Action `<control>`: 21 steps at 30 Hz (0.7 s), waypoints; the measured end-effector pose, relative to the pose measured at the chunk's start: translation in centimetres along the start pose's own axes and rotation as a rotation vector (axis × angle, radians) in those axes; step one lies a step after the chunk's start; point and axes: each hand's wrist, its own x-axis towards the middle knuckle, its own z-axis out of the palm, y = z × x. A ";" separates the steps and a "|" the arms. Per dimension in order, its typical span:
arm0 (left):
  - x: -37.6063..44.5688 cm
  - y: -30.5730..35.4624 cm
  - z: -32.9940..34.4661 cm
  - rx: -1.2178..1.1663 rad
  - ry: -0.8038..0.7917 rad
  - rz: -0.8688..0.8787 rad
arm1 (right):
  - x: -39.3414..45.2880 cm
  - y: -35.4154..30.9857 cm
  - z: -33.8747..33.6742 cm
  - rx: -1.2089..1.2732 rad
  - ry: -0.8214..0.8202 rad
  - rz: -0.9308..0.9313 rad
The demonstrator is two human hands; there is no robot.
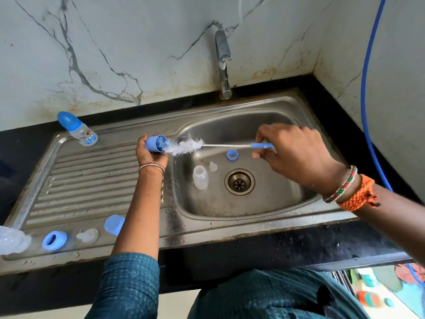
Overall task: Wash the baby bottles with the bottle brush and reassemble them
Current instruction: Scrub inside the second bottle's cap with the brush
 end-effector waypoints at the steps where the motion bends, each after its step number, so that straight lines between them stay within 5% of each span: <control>1: 0.1 0.0 0.0 -0.006 0.001 -0.001 | 0.0 0.0 0.0 0.014 0.027 -0.027; 3: 0.0 0.0 0.1 -0.003 -0.026 -0.010 | 0.2 0.2 0.2 0.015 0.023 0.002; 8: -0.5 -0.4 0.4 -0.022 -0.071 -0.028 | 1.0 1.8 1.1 0.197 -0.389 0.212; 15: -0.7 -1.1 0.6 0.044 -0.028 -0.013 | 0.5 2.2 2.0 0.061 -0.024 0.106; 19: 0.1 -1.4 0.4 0.070 -0.055 -0.050 | 1.3 3.2 1.6 0.365 -0.266 0.268; 21: 0.5 -1.5 0.3 0.093 -0.053 -0.047 | 1.3 3.3 1.7 0.361 -0.264 0.239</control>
